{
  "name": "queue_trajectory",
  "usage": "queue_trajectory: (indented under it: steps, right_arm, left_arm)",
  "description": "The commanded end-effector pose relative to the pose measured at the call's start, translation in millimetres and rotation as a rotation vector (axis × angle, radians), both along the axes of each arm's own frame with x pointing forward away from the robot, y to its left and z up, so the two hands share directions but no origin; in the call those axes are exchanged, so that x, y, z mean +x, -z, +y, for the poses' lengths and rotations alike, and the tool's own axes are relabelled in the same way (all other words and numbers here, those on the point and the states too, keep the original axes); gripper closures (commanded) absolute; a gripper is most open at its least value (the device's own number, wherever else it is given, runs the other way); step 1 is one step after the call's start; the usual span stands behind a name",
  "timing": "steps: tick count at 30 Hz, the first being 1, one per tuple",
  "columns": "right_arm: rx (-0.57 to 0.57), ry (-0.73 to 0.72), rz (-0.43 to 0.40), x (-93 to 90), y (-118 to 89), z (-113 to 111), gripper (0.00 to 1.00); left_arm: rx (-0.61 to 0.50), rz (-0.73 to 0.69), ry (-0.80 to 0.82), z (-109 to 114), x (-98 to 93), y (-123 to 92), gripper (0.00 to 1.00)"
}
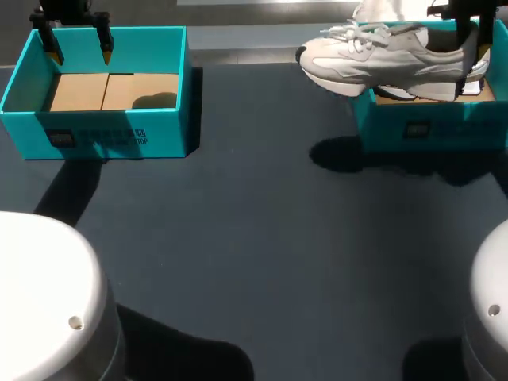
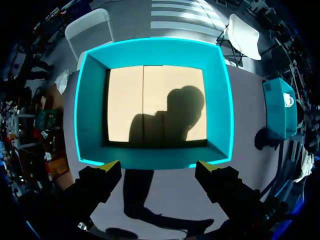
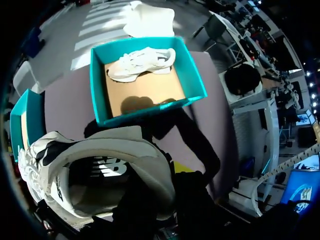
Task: Take the shoe out of the shoebox, open the shoe tongue, remove and reinsert the insole, then place the shoe into the shoebox
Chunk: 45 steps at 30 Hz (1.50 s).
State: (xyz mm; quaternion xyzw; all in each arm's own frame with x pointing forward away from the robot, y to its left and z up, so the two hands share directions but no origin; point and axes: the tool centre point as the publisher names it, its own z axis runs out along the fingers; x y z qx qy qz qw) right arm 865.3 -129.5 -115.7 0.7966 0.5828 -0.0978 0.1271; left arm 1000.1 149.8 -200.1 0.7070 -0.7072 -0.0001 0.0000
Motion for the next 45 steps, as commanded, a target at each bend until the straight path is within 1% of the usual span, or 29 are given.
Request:
queue_trajectory:
  steps: [1, 3, 21, 22, 24, 26, 29, 31, 32, 33, 35, 38, 40, 42, 45]
  right_arm:
    - [-0.061, -0.038, -0.109, -63.2, 5, 37, 1.0]
    - [-0.072, -0.05, -0.09, -77.5, 4, 52, 1.0]
    - [-0.072, -0.05, -0.09, -77.5, 4, 52, 1.0]
    - [-0.057, -0.056, -0.112, -80.5, 1, 60, 1.0]
    - [-0.087, -0.081, -0.118, -90.5, 0, 80, 1.0]
    - [-0.12, -0.094, -0.108, -101.4, 7, 101, 1.0]
    - [-0.107, -0.113, -0.097, -118.3, 22, 134, 1.0]
    - [-0.102, -0.126, -0.094, -125.4, 30, 147, 1.0]
    - [-0.082, -0.107, -0.099, -131.1, 33, 154, 1.0]
    - [-0.08, -0.102, -0.098, -131.8, 34, 155, 1.0]
    - [-0.089, -0.096, -0.101, -140.0, 40, 166, 1.0]
    - [-0.065, -0.067, -0.105, -148.6, 51, 178, 1.0]
    - [-0.074, -0.058, -0.106, -153.5, 59, 189, 1.0]
    - [-0.037, -0.011, -0.119, -157.6, 67, 198, 1.0]
    - [-0.068, -0.027, -0.13, -163.8, 86, 215, 1.0]
  left_arm:
    - [0.0, 0.0, 0.0, 0, -0.1, 0, 0.0]
    - [0.0, 0.0, 0.0, 0, -0.1, 0, 0.0]
    - [0.0, 0.0, 0.0, 0, -0.1, 0, 0.0]
    - [0.0, 0.0, 0.0, 0, -0.1, 0, 0.0]
    - [0.0, 0.0, 0.0, 0, -0.1, 0, 0.0]
    - [0.0, 0.0, 0.0, 0, -0.1, 0, 0.0]
    - [0.0, 0.0, 0.0, 0, -0.1, 0, 0.0]
    - [0.0, 0.0, 0.0, 0, -0.1, 0, 0.0]
    - [0.0, 0.0, 0.0, 0, -0.1, 0, 0.0]
    - [0.0, 0.0, 0.0, 0, -0.1, 0, 0.0]
    - [0.0, 0.0, 0.0, 0, -0.1, 0, 0.0]
    - [0.0, 0.0, 0.0, 0, -0.1, 0, 0.0]
    - [0.0, 0.0, 0.0, 0, -0.1, 0, 0.0]
    - [0.0, 0.0, 0.0, 0, -0.1, 0, 0.0]
    - [0.0, 0.0, 0.0, 0, -0.1, 0, 0.0]
